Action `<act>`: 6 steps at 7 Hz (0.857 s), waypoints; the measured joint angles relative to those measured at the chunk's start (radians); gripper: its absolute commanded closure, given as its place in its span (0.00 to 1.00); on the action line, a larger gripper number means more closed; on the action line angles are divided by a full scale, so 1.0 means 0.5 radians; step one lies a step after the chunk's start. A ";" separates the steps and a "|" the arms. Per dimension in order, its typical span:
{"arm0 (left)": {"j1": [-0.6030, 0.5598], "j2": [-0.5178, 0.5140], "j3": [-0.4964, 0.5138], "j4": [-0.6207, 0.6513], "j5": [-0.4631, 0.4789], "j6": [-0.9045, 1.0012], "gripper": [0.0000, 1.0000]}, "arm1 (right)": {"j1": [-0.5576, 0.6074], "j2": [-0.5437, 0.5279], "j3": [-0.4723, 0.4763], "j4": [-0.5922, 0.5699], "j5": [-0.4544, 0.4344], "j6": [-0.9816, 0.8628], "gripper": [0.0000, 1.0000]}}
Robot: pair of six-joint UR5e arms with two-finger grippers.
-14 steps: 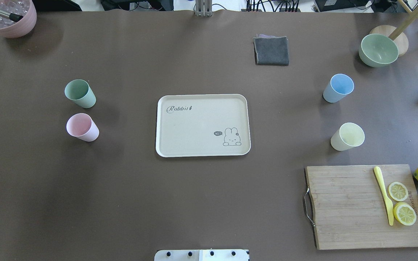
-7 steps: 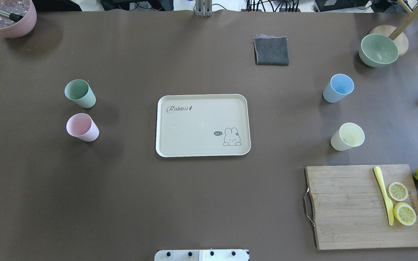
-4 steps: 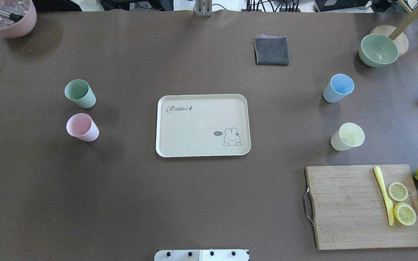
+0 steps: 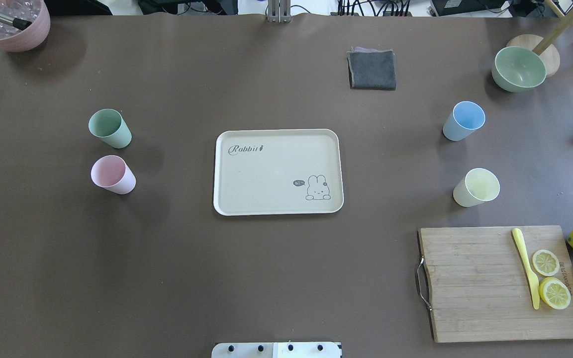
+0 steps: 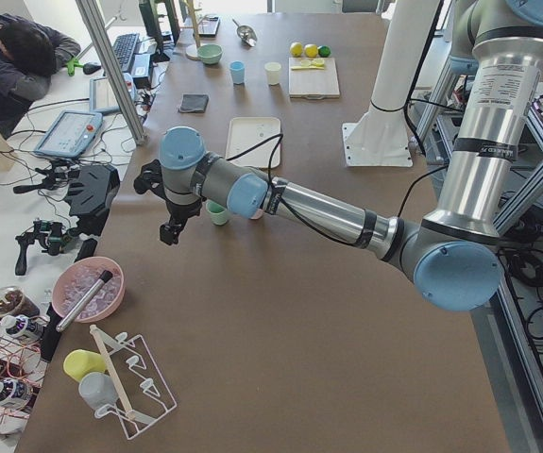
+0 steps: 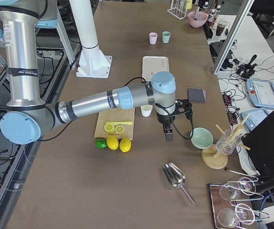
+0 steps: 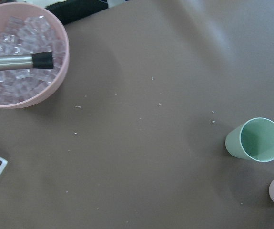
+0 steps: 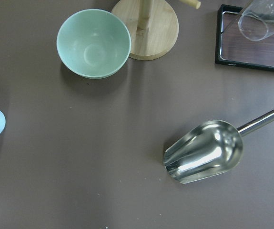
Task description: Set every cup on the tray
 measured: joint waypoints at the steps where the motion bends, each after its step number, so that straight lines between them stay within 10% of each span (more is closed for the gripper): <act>1: 0.135 -0.030 0.030 -0.070 0.000 -0.155 0.02 | -0.118 0.042 0.018 0.002 0.008 0.216 0.00; 6: 0.663 -0.217 0.204 -0.347 0.406 -1.004 0.13 | -0.584 0.215 0.017 0.005 -0.131 0.878 0.00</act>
